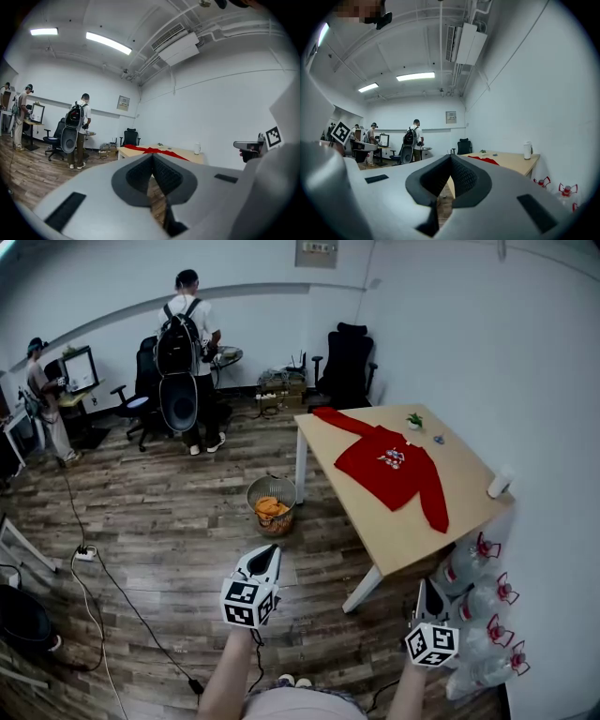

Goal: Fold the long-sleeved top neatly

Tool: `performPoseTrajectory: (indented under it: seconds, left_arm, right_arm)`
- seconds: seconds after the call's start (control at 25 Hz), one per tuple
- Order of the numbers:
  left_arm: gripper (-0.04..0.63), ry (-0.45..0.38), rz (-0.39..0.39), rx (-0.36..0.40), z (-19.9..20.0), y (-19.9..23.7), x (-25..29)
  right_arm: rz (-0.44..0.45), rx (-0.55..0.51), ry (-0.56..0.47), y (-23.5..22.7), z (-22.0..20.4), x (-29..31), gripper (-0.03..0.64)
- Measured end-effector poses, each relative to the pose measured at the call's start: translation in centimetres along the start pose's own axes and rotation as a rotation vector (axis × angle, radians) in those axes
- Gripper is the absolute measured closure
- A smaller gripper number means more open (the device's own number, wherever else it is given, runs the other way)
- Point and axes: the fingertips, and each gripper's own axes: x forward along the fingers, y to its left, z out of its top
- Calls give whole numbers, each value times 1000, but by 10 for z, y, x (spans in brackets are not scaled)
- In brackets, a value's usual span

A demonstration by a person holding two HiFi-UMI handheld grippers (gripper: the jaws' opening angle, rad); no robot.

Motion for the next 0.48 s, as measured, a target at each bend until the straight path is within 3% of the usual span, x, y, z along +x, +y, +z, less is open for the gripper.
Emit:
performPoseTrajectory:
  seconds: [0.48]
  left_arm:
    - [594,12,-22,-15,-9,-5,-3]
  right_arm:
    - [32,41,5,8,-7,-1,607]
